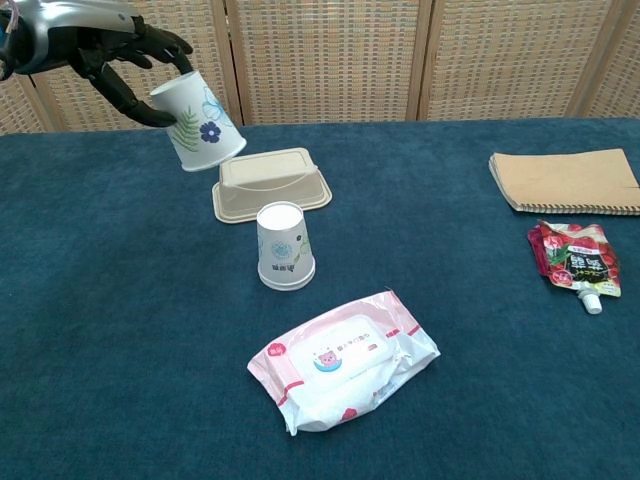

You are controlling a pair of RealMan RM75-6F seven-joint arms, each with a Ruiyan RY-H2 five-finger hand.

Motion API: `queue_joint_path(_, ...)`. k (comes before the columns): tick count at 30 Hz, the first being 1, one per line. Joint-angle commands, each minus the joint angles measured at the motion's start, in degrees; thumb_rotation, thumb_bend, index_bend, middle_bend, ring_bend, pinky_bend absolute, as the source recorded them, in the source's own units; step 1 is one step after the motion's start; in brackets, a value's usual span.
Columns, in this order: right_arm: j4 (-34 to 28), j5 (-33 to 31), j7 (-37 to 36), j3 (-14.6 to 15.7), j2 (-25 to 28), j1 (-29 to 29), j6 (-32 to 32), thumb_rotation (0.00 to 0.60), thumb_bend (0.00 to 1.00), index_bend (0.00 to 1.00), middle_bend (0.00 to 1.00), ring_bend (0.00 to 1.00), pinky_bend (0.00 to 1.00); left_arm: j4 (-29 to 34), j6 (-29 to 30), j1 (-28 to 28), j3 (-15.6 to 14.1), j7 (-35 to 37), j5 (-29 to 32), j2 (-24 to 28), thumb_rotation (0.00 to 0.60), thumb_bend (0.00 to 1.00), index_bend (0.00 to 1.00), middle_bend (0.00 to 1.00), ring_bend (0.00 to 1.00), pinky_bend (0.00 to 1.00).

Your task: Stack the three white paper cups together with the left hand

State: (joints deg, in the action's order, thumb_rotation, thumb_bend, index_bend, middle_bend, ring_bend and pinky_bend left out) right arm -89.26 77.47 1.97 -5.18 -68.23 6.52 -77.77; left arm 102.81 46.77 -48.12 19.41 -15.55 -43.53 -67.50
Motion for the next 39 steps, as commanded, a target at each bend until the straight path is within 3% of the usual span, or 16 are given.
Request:
queue_joint_path(1,-0.2,0.2,-0.6,-0.1,0.3,-0.1,-0.3,0.6,0.0,0.12,0.0,0.0,0.0,2.3,0.3,-2.1,-1.6,-2.6,-0.1,-0.5,0.6,0.36,0.39,0.0,0.0,0.0)
queue_joint_path(15,-0.5,0.1,-4.2,-0.7,1.9,-0.5,-0.5,0.6,0.0,0.12,0.0,0.0,0.0,2.6,7.0,-8.4,-6.1,-12.8,6.2,-7.1,0.6,0.36,0.4,0.0,0.0,0.0)
queue_joint_path(28,-0.7,0.0,-5.3,-0.7,2.5,-0.7,-0.4,0.6,0.0,0.12,0.0,0.0,0.0,-0.1,9.0,-11.2,-7.0,-15.5,11.7,-10.2,0.6,0.36,0.39,0.0,0.0,0.0)
queue_joint_path(39,-1.2,0.7,-5.7,-0.5,2.7,-0.8,-0.7,0.6,0.0,0.12,0.0,0.0,0.0,-4.5,10.9,-11.6,-8.4,-15.3,9.0,-15.9,0.6,0.34,0.31,0.0,0.0,0.0)
